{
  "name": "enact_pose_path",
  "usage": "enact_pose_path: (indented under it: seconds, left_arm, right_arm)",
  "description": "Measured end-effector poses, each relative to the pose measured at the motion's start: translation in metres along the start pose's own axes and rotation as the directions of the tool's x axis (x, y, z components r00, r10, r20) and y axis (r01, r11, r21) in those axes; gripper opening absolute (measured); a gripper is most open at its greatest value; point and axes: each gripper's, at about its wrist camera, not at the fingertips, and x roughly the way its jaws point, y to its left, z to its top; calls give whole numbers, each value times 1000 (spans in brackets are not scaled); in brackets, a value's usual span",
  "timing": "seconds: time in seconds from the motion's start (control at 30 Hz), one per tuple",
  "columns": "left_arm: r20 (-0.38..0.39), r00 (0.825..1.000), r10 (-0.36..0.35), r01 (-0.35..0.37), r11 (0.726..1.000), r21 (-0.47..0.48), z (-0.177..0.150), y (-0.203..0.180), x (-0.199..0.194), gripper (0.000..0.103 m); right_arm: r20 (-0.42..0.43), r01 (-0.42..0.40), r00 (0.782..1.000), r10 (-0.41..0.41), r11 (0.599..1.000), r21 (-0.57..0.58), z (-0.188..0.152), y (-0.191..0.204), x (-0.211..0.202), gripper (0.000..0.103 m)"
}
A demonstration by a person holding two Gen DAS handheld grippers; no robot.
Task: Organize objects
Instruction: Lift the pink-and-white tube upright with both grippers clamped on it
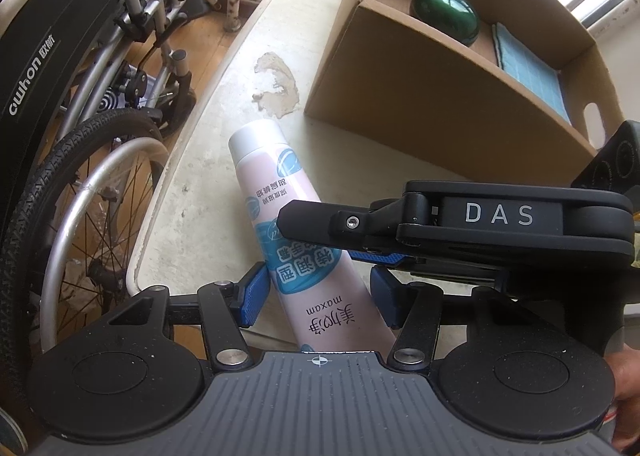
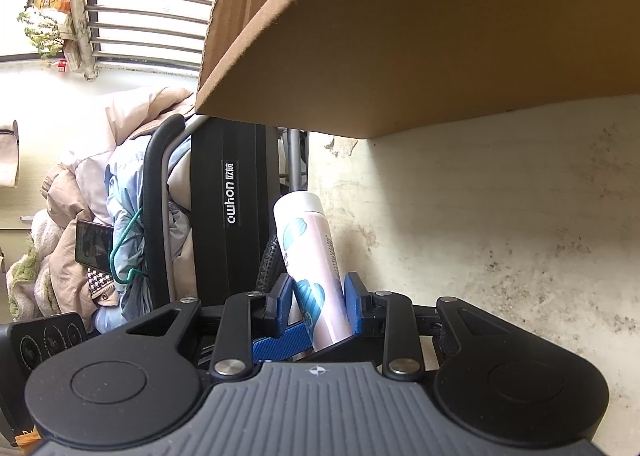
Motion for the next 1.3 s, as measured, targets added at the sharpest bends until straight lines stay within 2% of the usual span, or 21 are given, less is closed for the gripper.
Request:
enact_pose_path:
  seconds: [0.23, 0.47, 0.67, 0.9, 1.3]
  left_arm:
    - [1, 1000, -4, 4, 1000, 5, -1, -2, 3, 55]
    - [41, 997, -63, 63, 998, -4, -9, 1, 16, 55]
    - [60, 993, -101, 101, 995, 7, -18, 5, 25, 55]
    - [50, 994, -101, 101, 995, -2, -15, 9, 24, 51]
    - [44, 992, -118, 119, 993, -21, -14, 11, 28, 53]
  right_arm:
    - [5, -4, 1000, 4, 1000, 1, -1, -3, -2, 32]
    - [5, 17, 1000, -16, 1000, -15, 3, -10, -3, 32]
    - [-27, 71, 997, -72, 997, -44, 5, -15, 0, 32]
    - [-43, 104, 993, -107, 992, -72, 3, -16, 0, 32]
    - [-63, 81, 994, -85, 995, -63, 6, -18, 1, 32]
